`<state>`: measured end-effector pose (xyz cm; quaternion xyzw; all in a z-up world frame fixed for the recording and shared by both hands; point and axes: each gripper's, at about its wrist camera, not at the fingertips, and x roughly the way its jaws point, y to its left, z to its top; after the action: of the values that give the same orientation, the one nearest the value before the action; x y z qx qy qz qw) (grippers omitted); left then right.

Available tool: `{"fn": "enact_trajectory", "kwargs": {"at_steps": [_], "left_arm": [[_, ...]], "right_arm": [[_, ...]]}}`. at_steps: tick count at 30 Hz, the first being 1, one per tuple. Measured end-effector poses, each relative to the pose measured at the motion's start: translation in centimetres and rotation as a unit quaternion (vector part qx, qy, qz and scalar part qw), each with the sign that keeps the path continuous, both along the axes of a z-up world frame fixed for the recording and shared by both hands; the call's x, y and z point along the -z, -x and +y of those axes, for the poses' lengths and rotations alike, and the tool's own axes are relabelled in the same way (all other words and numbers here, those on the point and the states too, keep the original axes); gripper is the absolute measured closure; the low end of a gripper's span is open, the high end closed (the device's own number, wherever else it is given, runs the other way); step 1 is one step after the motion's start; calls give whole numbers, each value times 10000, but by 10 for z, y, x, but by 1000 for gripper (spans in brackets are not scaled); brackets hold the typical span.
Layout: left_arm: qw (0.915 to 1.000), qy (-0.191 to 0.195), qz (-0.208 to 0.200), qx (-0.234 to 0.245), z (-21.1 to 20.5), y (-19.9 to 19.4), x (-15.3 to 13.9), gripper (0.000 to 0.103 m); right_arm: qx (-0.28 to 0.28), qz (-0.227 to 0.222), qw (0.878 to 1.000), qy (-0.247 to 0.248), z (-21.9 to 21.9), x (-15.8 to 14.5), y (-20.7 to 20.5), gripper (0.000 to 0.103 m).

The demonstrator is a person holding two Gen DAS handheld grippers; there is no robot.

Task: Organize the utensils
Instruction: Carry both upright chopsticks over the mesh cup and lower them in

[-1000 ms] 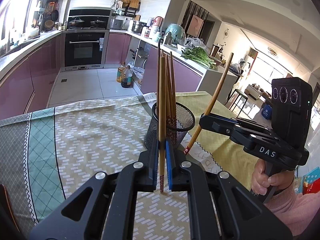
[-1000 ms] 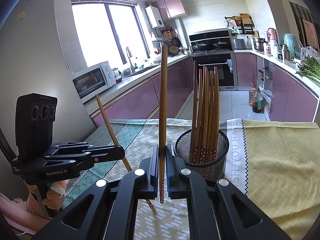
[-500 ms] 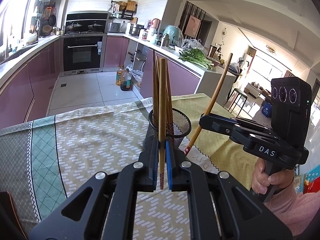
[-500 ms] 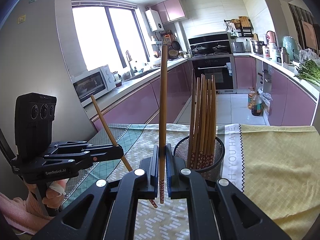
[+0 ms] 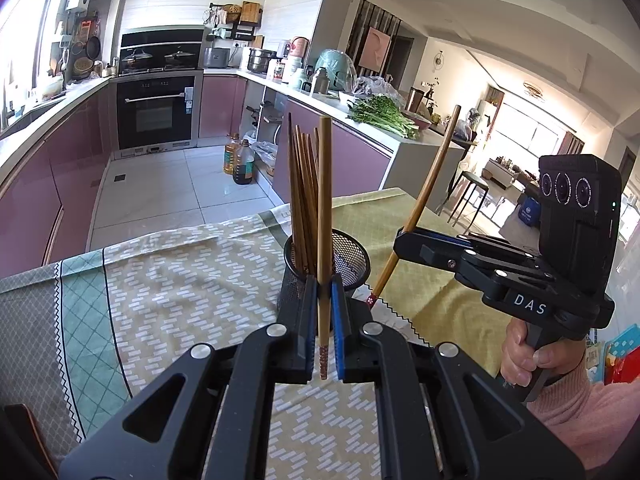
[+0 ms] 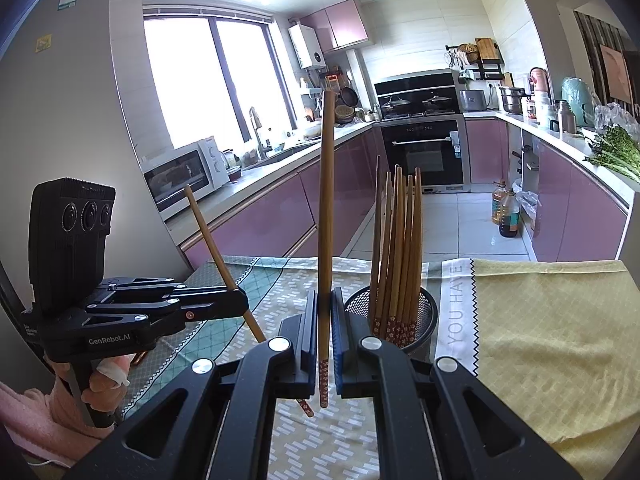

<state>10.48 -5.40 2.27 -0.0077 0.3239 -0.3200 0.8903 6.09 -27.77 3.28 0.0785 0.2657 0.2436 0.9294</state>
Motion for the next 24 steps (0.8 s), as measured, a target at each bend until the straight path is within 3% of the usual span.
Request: {"fn": "enact_trajectory", "kwargs": {"at_steps": [24], "left_arm": [[9998,-114,-106,93,-13,-1,-20,95]], "right_arm": [[-22,-54,10000,-22,-6,-12,-9,97]]}}
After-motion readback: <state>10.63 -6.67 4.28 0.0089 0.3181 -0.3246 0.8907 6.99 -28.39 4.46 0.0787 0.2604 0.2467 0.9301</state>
